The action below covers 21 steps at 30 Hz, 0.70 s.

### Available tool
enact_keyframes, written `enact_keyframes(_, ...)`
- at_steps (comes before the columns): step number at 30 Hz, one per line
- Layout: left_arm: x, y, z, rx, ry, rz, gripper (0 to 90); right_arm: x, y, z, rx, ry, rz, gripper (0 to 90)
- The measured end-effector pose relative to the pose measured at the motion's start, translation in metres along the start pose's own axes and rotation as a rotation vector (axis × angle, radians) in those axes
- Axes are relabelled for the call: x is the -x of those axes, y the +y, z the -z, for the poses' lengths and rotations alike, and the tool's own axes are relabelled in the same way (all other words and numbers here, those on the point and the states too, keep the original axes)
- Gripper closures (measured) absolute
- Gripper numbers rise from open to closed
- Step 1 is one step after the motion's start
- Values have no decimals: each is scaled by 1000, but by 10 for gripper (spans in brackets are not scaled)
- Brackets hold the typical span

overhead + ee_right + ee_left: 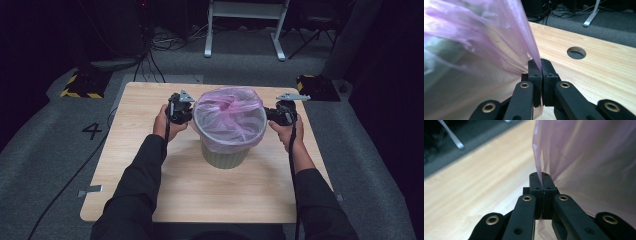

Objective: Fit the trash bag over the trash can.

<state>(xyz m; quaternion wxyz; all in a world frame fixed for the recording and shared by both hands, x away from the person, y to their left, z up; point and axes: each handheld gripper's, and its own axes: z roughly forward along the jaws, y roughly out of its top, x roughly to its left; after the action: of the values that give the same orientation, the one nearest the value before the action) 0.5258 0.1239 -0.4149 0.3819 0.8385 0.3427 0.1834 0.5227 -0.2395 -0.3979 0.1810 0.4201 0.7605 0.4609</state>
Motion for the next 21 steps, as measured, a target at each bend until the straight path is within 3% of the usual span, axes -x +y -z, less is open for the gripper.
enact_keyframes(7, 1, -15, -9, -25, -57, 41, 899, 11, -14, -11, -79, 15, -55, 900)
enact_keyframes(13, 2, -28, -3, -26, -67, 39, 898, 19, -34, -15, -139, 56, -89, 900)
enact_keyframes(18, 2, -41, 3, -19, -67, 42, 893, 21, -52, -11, -152, 76, -94, 899)
enact_keyframes(21, 0, -49, 8, -6, -42, 55, 821, 23, -59, -5, -151, 74, -88, 868)
